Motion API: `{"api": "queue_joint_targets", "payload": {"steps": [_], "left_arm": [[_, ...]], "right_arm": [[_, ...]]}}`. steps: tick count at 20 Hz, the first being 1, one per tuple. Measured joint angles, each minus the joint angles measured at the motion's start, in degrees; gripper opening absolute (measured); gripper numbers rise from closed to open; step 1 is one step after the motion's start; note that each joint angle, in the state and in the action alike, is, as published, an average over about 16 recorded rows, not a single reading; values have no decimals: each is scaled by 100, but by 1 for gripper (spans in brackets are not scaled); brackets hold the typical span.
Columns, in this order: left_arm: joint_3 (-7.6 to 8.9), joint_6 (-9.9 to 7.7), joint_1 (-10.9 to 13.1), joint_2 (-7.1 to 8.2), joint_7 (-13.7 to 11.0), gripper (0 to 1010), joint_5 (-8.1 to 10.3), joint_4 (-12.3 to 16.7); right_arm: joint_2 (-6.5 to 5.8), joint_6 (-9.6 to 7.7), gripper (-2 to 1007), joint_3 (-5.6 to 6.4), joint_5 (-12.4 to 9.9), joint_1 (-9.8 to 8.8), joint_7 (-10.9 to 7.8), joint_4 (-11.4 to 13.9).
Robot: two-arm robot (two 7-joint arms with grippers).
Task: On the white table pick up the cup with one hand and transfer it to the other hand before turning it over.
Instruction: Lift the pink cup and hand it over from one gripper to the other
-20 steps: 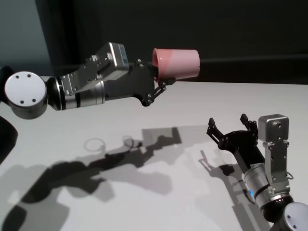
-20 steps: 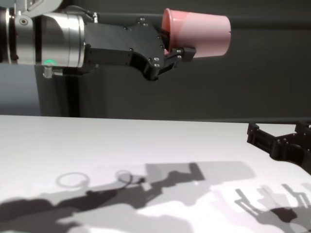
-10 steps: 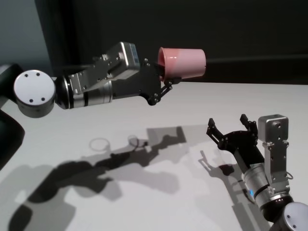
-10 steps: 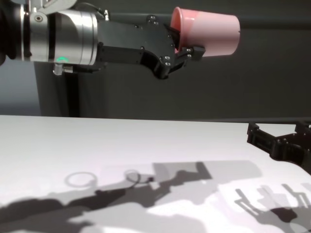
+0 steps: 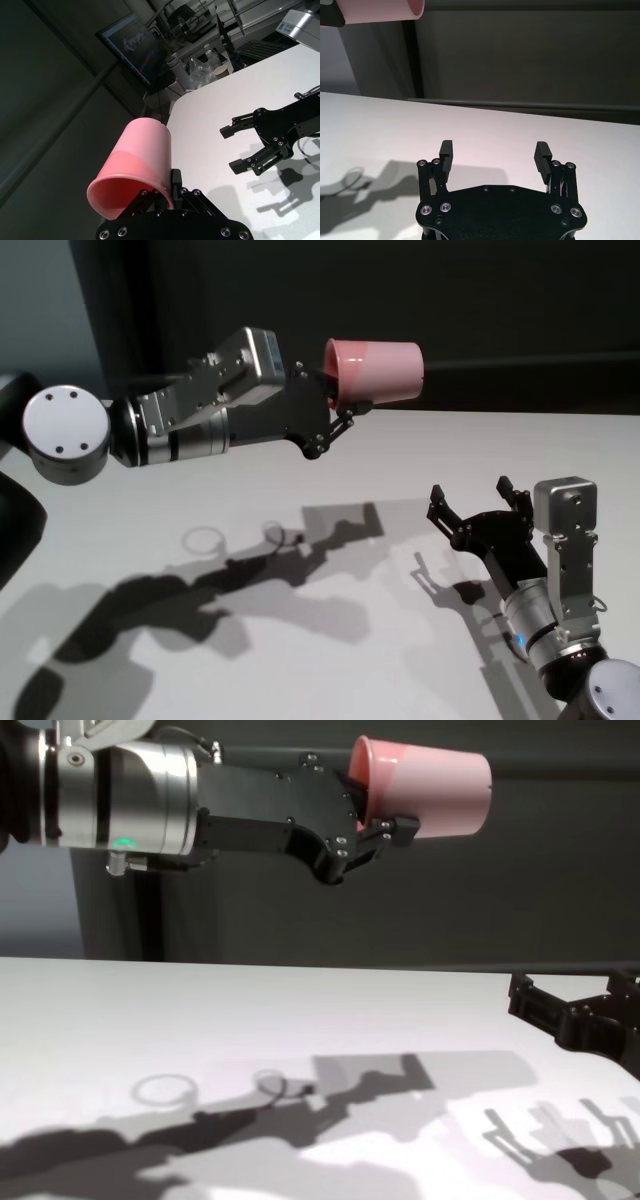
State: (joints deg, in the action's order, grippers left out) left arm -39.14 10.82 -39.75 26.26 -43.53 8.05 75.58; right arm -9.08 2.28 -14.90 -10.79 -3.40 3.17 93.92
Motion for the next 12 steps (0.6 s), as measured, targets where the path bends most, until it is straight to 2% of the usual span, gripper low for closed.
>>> {"api": "queue_joint_targets", "payload": {"steps": [7, 10, 12], "left_arm": [[5, 12, 2, 6, -12, 53, 7, -4], [6, 16, 2, 7, -16, 53, 10, -5], [7, 18, 2, 8, -17, 54, 11, -6]], "right_arm": [[21, -106, 1002, 32, -92, -32, -199, 171], [47, -171, 1002, 93, -263, -53, -410, 266], [67, -218, 1002, 162, -472, -72, -611, 329]]}}
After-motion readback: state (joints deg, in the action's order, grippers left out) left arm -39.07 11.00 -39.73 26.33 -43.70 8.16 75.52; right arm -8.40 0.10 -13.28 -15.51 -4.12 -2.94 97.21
